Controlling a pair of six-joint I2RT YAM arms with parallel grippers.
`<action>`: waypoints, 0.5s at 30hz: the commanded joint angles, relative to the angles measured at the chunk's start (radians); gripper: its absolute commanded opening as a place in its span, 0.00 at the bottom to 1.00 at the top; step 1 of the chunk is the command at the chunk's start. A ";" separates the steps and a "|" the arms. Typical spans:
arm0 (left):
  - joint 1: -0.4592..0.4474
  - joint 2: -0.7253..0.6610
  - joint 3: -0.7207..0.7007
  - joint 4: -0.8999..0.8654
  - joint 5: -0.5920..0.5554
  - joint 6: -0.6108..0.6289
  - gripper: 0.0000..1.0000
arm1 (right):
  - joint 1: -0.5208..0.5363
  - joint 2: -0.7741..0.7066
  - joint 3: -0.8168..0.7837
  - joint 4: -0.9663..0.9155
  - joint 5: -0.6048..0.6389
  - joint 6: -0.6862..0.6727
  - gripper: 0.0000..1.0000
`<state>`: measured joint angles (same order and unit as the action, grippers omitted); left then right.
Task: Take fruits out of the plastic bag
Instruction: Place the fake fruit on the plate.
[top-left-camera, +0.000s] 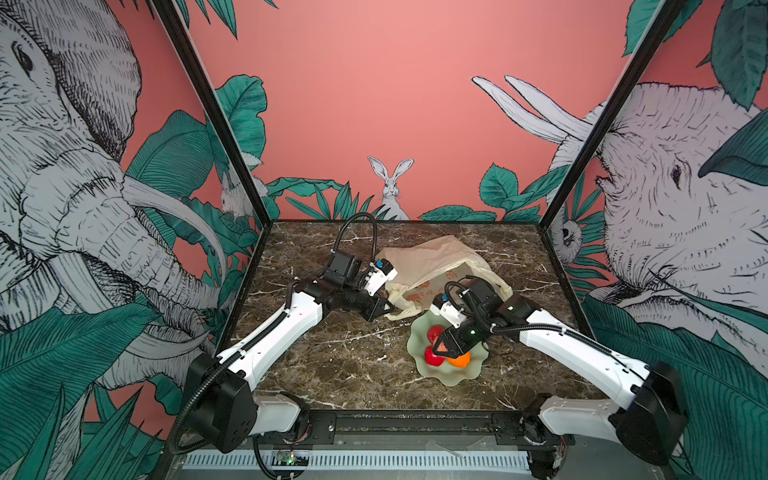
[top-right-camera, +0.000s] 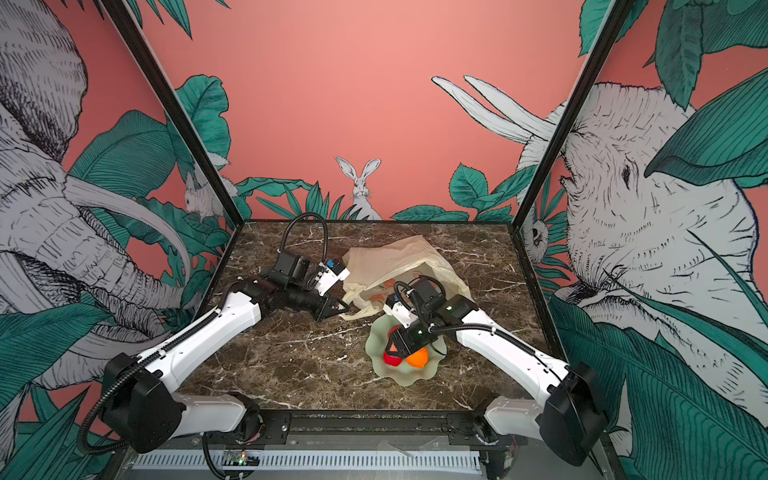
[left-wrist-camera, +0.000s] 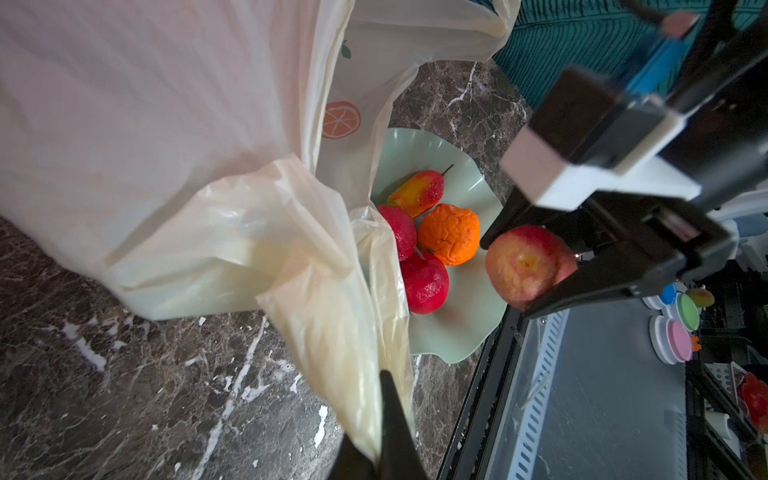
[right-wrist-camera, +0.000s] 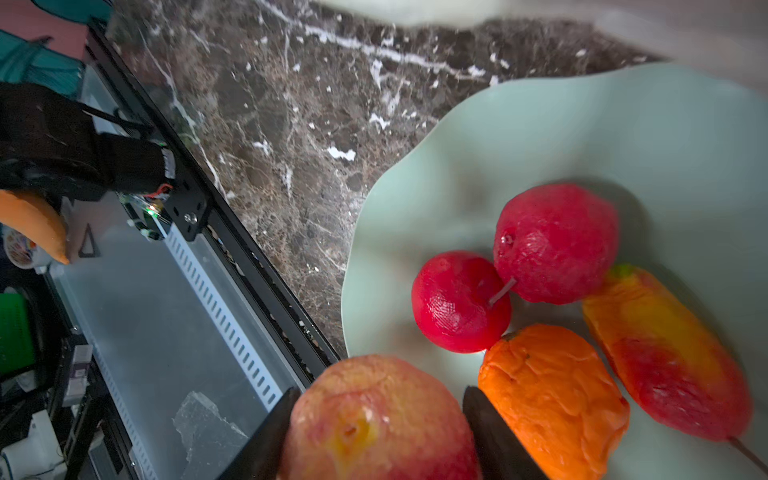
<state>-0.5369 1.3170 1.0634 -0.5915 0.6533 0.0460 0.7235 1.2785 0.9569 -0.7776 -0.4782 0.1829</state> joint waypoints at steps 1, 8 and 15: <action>-0.005 -0.005 0.022 0.015 0.013 0.017 0.00 | 0.025 0.057 0.037 -0.070 0.117 -0.028 0.53; -0.004 -0.016 0.015 0.015 0.012 0.012 0.00 | 0.022 0.117 0.101 -0.057 0.248 0.026 0.53; -0.004 -0.027 0.008 0.015 0.011 0.010 0.00 | 0.001 0.158 0.135 -0.032 0.471 0.104 0.57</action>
<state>-0.5369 1.3163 1.0634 -0.5915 0.6529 0.0456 0.7361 1.4139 1.0687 -0.8177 -0.1394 0.2451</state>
